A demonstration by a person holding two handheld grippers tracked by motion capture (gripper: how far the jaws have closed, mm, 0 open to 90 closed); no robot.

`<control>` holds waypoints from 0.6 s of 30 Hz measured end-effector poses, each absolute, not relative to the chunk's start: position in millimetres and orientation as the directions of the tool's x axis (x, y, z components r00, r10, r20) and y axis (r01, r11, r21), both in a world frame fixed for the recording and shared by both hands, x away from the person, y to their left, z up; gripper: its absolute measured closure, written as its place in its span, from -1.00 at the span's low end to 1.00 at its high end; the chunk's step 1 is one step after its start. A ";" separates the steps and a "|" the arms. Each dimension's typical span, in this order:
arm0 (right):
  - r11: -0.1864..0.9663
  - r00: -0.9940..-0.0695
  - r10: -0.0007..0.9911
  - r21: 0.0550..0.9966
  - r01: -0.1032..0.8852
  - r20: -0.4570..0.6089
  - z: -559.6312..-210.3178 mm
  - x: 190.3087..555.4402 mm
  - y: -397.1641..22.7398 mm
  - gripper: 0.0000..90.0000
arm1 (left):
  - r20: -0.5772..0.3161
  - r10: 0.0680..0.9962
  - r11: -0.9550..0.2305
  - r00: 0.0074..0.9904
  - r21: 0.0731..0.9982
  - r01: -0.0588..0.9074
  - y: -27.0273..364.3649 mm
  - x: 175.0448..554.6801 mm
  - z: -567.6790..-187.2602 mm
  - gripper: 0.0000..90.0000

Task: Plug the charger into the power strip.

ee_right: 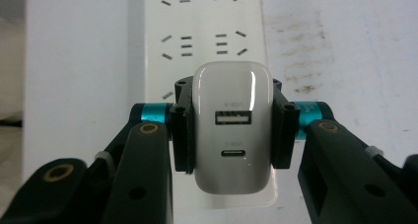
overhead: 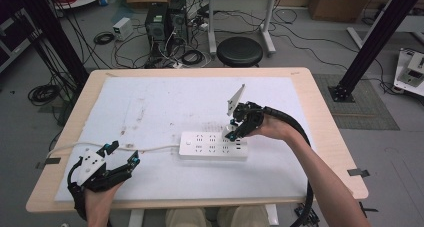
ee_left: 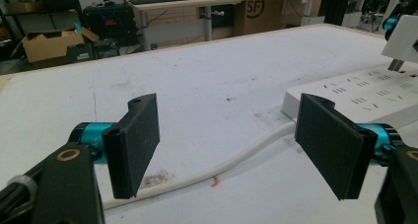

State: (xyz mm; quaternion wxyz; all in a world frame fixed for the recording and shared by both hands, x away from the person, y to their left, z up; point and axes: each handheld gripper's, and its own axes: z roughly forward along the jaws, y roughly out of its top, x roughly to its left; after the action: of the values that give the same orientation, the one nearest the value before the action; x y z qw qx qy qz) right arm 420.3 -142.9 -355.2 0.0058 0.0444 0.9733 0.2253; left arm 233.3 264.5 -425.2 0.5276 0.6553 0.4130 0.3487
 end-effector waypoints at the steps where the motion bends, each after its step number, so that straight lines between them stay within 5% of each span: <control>1: 0.897 -0.997 0.082 0.435 0.079 0.010 -354.5 420.7 -141.5 0.41 | 0.020 0.910 -0.101 0.414 0.979 0.175 264.7 233.0 -425.5 -0.44; 18: 0.943 -0.998 0.038 0.333 0.021 -0.045 -356.7 422.2 -121.9 0.41 | 0.014 0.913 -0.099 0.407 0.977 0.187 268.9 229.2 -429.5 -0.43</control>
State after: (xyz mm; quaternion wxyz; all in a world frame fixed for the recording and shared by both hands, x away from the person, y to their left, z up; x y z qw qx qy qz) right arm 422.2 -121.9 -356.7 0.0253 0.0147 0.9852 0.1688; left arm 229.2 268.9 -429.5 0.5237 0.6553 0.4199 0.3465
